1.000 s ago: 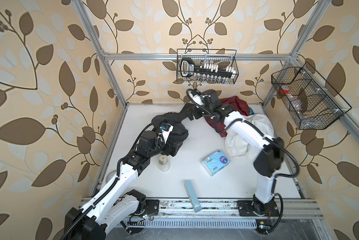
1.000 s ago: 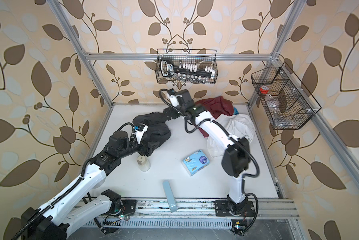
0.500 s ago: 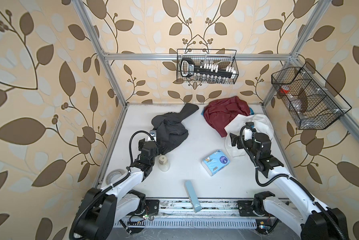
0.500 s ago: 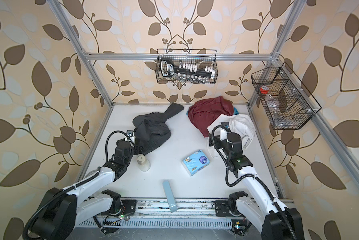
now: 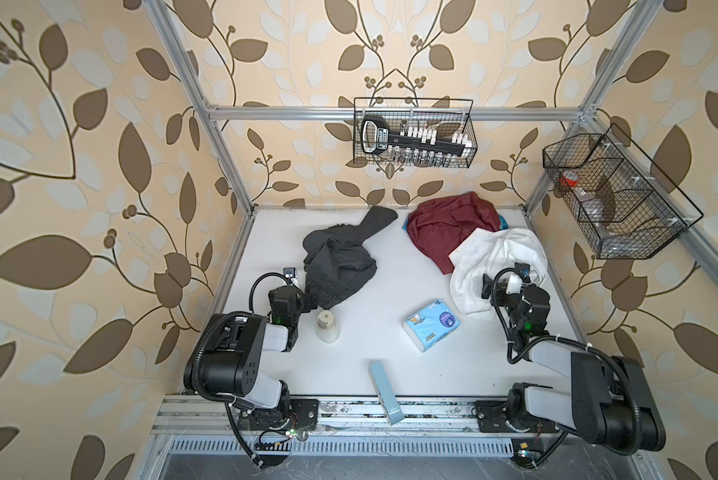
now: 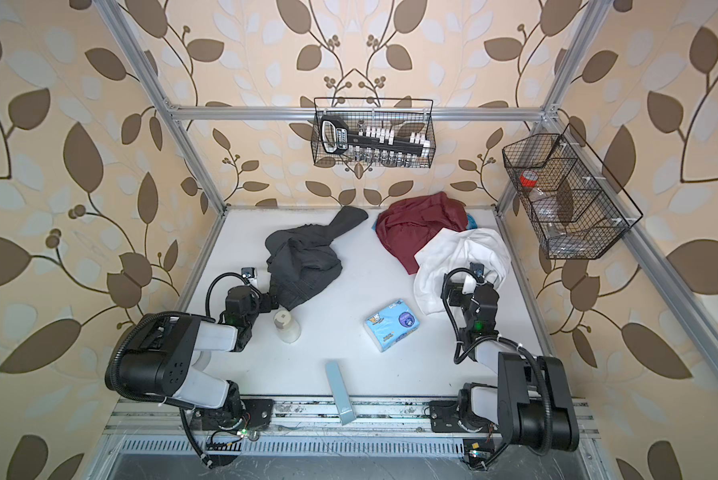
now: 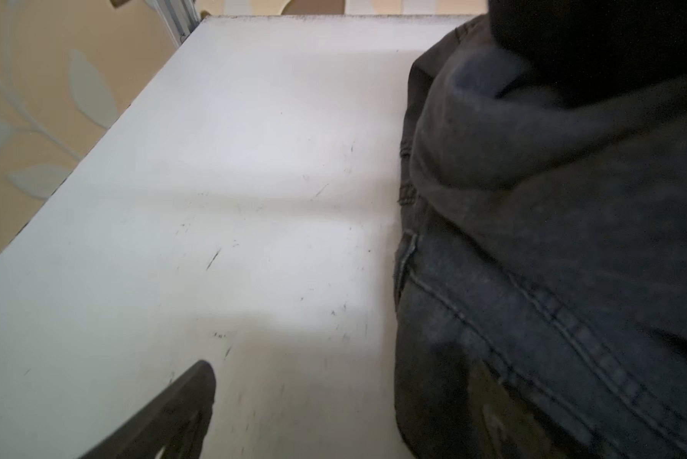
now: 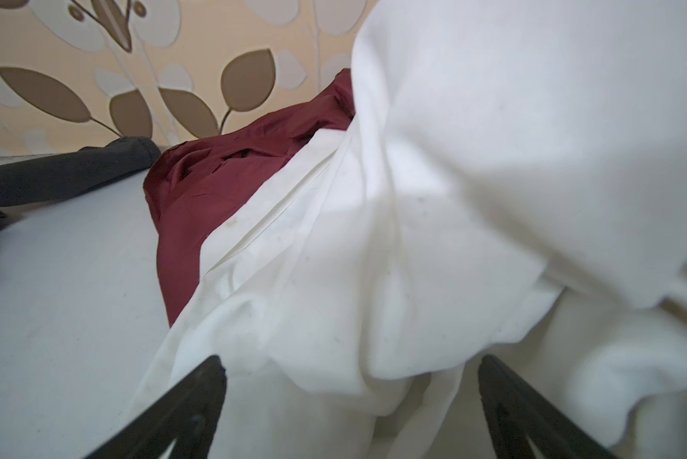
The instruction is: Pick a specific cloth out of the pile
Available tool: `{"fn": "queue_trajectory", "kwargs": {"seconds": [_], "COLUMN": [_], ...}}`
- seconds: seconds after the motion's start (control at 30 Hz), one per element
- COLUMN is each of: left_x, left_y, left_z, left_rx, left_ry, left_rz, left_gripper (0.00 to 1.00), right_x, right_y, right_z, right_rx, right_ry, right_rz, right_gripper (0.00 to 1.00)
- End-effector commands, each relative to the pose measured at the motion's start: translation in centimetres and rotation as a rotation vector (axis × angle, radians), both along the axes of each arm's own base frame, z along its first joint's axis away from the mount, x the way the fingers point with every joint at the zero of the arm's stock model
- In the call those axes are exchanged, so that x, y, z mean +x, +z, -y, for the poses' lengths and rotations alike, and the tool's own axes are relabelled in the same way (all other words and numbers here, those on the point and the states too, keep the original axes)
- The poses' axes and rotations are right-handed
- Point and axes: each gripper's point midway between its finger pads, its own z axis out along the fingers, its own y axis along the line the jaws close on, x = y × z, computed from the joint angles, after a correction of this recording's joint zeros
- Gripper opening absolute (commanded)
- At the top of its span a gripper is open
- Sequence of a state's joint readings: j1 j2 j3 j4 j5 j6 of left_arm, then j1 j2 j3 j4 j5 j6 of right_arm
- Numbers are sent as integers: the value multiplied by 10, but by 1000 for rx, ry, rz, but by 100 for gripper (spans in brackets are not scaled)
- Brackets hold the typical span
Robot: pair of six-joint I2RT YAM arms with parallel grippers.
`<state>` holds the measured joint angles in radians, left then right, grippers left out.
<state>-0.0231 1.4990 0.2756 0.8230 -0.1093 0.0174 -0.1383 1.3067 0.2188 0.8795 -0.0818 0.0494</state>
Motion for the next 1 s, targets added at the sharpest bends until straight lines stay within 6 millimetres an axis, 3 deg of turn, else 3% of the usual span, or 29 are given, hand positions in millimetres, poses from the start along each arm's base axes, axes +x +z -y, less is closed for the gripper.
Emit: {"fn": "queue_trajectory", "kwargs": {"seconds": [0.0,0.13,0.97], "left_x": [21,28,28], "left_y": [25,21,22], "left_z": [13,13,13], "left_rx": [-76,-77,-77], "left_ry": [-82,-85,-84], "left_rz": [55,17,13], "left_gripper": [99,99,99], "right_x": [7,14,18], "right_y": [18,3,2], "right_z": [-28,-35,-34], "right_rx": [31,17,-3], "right_ry": [169,203,147], "right_rz": [146,92,86], "right_gripper": [99,100,100]}}
